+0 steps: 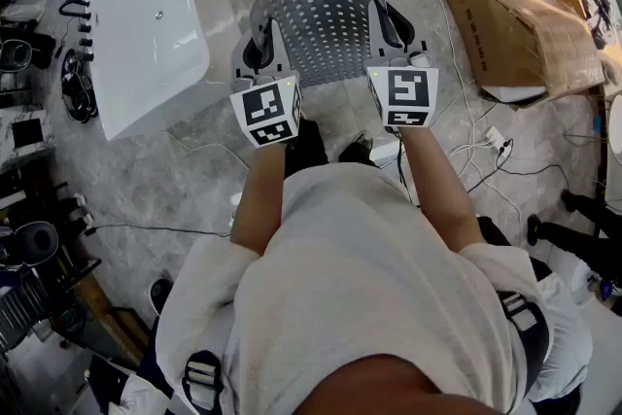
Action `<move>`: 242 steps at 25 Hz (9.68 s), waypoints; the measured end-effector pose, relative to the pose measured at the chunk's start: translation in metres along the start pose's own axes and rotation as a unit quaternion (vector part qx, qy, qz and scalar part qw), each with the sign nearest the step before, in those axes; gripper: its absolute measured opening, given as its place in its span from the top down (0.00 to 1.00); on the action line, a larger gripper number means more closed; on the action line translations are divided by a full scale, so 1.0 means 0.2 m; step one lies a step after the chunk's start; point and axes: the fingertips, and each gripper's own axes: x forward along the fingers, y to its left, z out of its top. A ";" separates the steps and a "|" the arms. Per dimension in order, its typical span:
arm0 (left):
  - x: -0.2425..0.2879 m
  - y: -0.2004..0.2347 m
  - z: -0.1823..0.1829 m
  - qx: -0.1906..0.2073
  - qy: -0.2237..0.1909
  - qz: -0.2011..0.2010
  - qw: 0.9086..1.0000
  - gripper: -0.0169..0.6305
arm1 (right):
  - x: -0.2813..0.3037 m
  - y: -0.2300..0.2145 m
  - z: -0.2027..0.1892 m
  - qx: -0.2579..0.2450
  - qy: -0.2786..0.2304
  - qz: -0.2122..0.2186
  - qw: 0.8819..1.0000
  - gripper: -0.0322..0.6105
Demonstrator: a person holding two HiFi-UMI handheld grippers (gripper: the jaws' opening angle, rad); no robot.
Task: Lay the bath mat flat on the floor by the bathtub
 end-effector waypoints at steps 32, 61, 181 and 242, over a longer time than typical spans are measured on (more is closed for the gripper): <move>0.28 1.08 -0.06 -0.040 0.001 0.018 0.999 0.93 | 0.88 0.82 0.15 -0.048 0.014 0.055 0.997 0.92; 0.90 1.57 -0.06 -0.042 0.030 0.044 0.998 0.93 | 1.71 0.86 0.19 -0.031 0.016 0.087 0.996 0.92; 3.98 2.48 -2.22 -0.117 0.344 0.017 0.931 0.93 | 4.73 0.53 -2.17 -0.081 0.291 0.270 0.914 0.92; 5.21 2.85 -2.70 -0.149 0.410 0.129 0.891 0.93 | 6.10 0.42 -2.78 -0.197 0.301 0.462 0.810 0.92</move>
